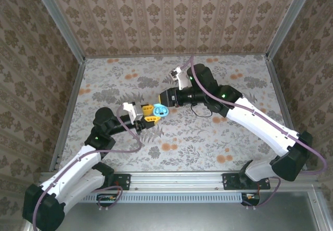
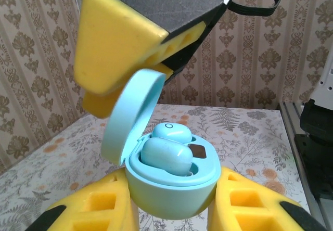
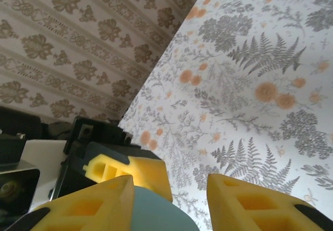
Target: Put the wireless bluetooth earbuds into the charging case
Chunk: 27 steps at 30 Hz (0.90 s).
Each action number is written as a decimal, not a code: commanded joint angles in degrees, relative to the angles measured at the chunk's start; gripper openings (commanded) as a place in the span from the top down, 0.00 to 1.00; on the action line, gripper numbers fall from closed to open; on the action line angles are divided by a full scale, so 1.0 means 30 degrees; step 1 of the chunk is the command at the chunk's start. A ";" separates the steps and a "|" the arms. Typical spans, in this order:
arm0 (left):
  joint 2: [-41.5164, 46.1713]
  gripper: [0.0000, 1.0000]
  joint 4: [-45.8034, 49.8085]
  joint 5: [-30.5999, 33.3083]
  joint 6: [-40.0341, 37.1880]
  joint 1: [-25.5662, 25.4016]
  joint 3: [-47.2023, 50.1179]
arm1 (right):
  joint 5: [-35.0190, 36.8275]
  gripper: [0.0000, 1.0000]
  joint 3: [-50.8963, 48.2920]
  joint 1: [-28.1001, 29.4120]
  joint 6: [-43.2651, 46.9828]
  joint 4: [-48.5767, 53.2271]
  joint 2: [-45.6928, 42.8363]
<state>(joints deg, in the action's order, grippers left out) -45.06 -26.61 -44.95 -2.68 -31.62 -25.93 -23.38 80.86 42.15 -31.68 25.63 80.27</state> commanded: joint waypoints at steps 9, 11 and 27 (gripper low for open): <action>-0.0988 0.76 -0.1070 -0.0325 -0.1157 -0.0593 -0.1219 | -0.0574 0.50 -0.2099 -0.0310 -0.0085 0.0603 -0.2668; -0.1109 0.76 -0.1063 -0.0289 -0.1021 -0.0623 -0.1301 | -0.0444 0.46 -0.2743 -0.0553 -0.0639 -0.0100 -0.3140; -0.1883 0.76 -0.4984 0.1431 0.3417 -0.0653 -0.0672 | -0.3465 0.35 -0.6651 -0.0929 -0.7172 -0.8713 -0.2563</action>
<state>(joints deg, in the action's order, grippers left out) -50.35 -34.52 -41.98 2.83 -33.08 -27.99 -29.98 62.46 39.27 -48.10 6.52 71.44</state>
